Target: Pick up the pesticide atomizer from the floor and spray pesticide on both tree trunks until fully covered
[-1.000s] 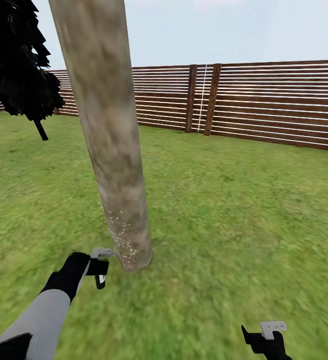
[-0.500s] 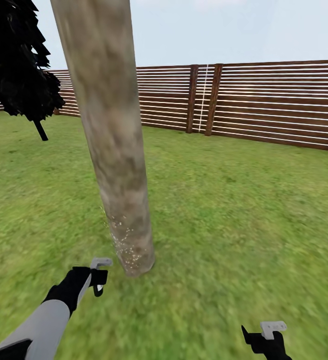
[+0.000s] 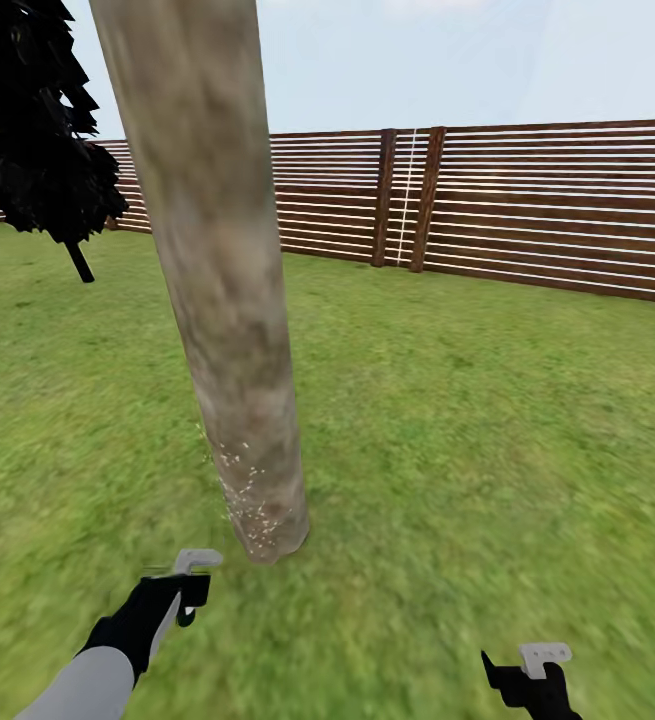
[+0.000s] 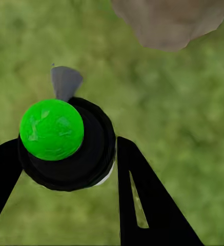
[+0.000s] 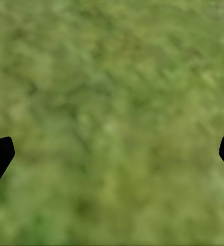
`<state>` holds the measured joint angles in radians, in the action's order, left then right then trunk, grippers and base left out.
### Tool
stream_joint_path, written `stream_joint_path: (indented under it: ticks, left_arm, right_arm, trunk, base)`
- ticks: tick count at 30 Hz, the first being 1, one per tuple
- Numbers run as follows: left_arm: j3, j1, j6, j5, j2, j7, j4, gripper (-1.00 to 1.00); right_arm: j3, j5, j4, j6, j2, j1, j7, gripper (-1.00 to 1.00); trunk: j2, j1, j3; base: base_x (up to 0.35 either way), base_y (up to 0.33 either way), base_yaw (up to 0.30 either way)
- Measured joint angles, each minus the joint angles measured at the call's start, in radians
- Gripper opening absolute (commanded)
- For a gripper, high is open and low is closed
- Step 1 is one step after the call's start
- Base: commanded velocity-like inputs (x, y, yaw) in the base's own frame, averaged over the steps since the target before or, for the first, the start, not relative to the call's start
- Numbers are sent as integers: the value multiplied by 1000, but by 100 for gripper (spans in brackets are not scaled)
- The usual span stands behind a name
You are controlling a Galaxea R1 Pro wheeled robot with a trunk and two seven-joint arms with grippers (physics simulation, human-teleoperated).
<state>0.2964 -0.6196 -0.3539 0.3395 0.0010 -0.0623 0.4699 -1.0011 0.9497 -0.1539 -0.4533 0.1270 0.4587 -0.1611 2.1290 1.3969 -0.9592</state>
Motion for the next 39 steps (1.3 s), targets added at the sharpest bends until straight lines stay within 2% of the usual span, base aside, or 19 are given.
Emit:
stream_joint_path:
  ticks: [1, 3, 6, 8, 9, 10, 12, 14, 15, 29, 39]
  left_arm:
    - [1, 12, 46, -4, 0, 3, -9, -100]
    - [1, 23, 86, -14, 1, 7, -19, -100]
    - [1, 28, 105, -57, 0, 9, -23, -100]
    - [1, 29, 108, -70, -2, 10, -23, -100]
    - [0, 29, 108, -82, -13, 9, -20, -100]
    - [0, 29, 109, -89, -44, 12, -18, -100]
    - [-1, 30, 110, -87, -60, 48, -22, -100]
    - [-1, 30, 111, -89, -64, 95, -22, -100]
    - [-1, 30, 111, -89, -63, 100, -18, -100]
    - [-3, 31, 110, -91, -64, 102, -17, -100]
    - [-2, 31, 110, -91, -65, 104, -21, -100]
  right_arm:
    - [0, 0, 0, 0, 0, 0, 0, 100]
    - [0, 1, -1, -1, 0, 0, 0, 100]
    - [-1, 2, -2, -1, 1, 0, 3, 100]
    - [0, 3, -2, -1, 1, -6, 2, 100]
    - [1, 3, -2, -1, 1, -11, 2, 100]
    - [1, 3, -2, 0, 2, -17, 0, 100]
    - [1, 2, -1, -1, 0, -37, 0, 100]
    - [-1, -3, -2, -1, -1, -45, 5, 100]
    - [-2, -3, -3, -2, -1, -46, 6, 100]
    - [-2, -3, -6, -2, 0, -46, 6, 100]
    - [-2, -2, -6, -2, 0, -47, 6, 100]
  trunk:
    - [0, 0, 0]
    - [0, 0, 0]
    - [0, 0, 0]
    - [0, 0, 0]
    - [0, 0, 0]
    - [0, 0, 0]
    - [0, 0, 0]
    - [0, 0, 0]
    - [0, 0, 0]
    - [0, 0, -5]
    - [0, 0, -5]
  base:
    - [-18, 0, 0]
    - [-203, -15, 0]
    - [-294, -121, 0]
    - [-136, -166, 0]
    - [-26, -175, 0]
    - [12, -188, 0]
    - [109, -208, 0]
    - [159, -232, 0]
    - [111, -256, 0]
    - [-51, -260, 85]
    - [156, -252, 221]
